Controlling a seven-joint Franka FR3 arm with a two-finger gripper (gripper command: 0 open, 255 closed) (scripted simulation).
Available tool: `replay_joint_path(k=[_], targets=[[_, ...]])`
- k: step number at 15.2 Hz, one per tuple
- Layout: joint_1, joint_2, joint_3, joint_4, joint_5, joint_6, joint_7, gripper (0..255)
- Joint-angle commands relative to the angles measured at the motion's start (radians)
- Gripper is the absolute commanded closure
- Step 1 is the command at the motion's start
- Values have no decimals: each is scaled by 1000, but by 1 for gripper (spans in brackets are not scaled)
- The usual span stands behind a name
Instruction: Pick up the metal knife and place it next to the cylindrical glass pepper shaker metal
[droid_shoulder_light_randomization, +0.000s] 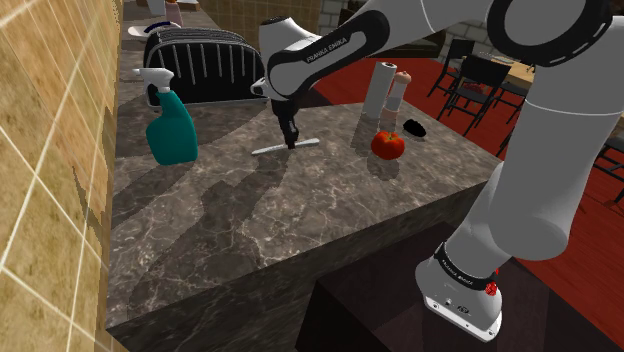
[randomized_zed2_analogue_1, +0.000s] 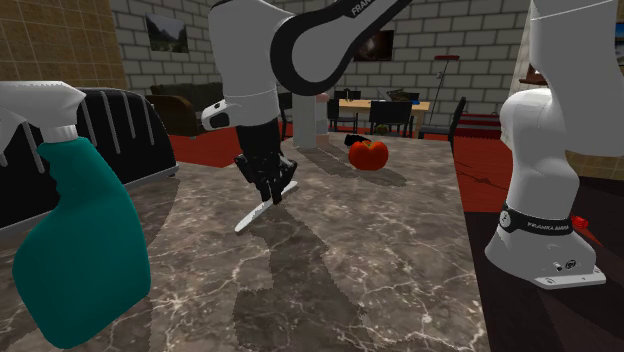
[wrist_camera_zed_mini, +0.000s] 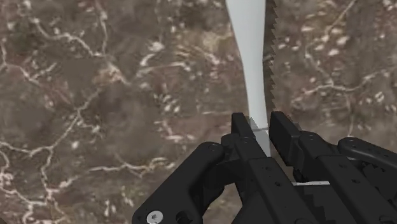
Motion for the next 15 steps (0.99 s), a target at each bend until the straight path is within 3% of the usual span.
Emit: replay_joint_path(k=[1,4,15], targets=[[1,3,1,-2,1,-3,0,255],[0,4,0,-8,0,3,0,255],[2,-62,3,58,10,-126,-21,255]])
